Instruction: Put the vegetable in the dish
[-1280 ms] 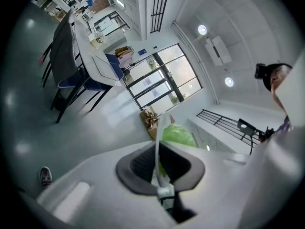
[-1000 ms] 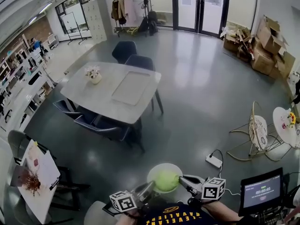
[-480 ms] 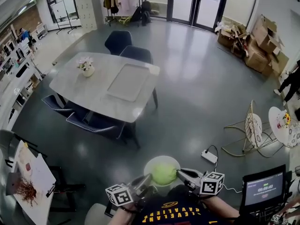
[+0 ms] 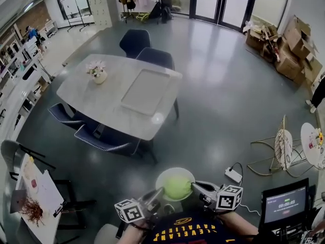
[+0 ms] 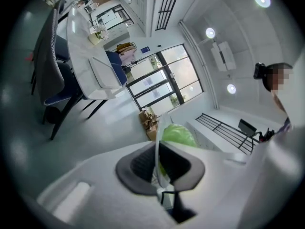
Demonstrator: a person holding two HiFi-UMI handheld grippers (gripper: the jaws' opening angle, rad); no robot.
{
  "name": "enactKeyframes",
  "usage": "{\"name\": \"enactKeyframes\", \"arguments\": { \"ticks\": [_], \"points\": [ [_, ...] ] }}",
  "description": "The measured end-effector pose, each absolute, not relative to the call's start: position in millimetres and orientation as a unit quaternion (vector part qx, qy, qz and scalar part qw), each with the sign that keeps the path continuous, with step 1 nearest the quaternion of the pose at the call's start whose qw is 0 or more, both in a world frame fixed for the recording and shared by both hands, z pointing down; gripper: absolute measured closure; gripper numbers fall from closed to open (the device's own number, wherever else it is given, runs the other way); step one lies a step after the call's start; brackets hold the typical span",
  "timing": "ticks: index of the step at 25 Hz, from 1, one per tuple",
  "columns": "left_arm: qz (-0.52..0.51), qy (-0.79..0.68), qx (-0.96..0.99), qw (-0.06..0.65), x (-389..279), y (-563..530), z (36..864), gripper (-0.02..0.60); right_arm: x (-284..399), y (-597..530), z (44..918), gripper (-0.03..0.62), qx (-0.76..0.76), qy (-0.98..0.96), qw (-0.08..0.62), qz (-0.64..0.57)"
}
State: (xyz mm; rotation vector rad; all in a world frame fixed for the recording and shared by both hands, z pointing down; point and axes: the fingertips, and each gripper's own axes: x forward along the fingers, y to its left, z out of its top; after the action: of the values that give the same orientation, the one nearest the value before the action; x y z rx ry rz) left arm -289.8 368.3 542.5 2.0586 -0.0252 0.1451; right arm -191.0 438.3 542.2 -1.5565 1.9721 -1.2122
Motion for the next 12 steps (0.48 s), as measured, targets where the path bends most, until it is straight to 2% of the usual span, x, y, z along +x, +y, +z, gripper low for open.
{"name": "enactKeyframes", "arguments": {
  "ticks": [12],
  "points": [
    [0.051, -0.054, 0.860, 0.505, -168, 295, 526, 0.568, -64, 356, 530, 0.562, -0.514, 0.722, 0.174, -0.429]
  ]
}}
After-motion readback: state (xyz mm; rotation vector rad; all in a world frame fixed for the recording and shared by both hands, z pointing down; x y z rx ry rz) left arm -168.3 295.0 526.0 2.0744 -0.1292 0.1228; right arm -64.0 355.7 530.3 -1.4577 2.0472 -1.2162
